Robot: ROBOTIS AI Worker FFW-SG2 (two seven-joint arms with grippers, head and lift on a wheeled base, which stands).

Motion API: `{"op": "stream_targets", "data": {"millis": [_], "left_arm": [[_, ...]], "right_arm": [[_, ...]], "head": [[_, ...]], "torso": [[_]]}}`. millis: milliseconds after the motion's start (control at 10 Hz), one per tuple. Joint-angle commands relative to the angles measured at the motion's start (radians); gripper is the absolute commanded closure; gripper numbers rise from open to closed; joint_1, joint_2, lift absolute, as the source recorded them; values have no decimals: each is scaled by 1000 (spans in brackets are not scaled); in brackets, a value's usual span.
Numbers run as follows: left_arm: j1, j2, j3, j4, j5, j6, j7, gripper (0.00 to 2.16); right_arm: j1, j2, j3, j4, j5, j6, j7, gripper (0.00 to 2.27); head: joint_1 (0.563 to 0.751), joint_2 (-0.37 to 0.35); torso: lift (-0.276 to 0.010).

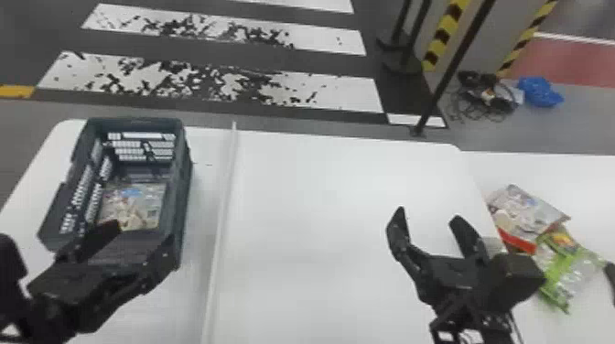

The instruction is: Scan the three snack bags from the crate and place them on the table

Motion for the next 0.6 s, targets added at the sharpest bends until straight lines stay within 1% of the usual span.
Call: {"op": "stream_targets", "data": {"millis": [0,100,200,300,400,500], "left_arm": [[-59,1,68,-54,56,161,6,76],[-135,1,99,-53,71,309,32,87],[-209,3,115,-43,71,444,85,107],[-301,3,117,-16,57,594,133,130],[-381,4,118,36,60,606,159,140],[-473,7,125,105,59,652,181,140]], "right_arm": [[31,0,8,3,11,-71,0,63],[35,0,18,6,25,-87,0,66],[25,-3,39,8,46,-84,0,66],[8,-9,41,17,54,-81,0,66],[-1,-13,41,31,60,-75,0,66],[-2,-21,41,40,66,-65,0,66]], "head": [[695,-101],[695,-77],[695,-65],[695,-20],[695,15],[695,31]], "torso": [[-36],[-36],[-36],[-36],[-36],[-36]]}}
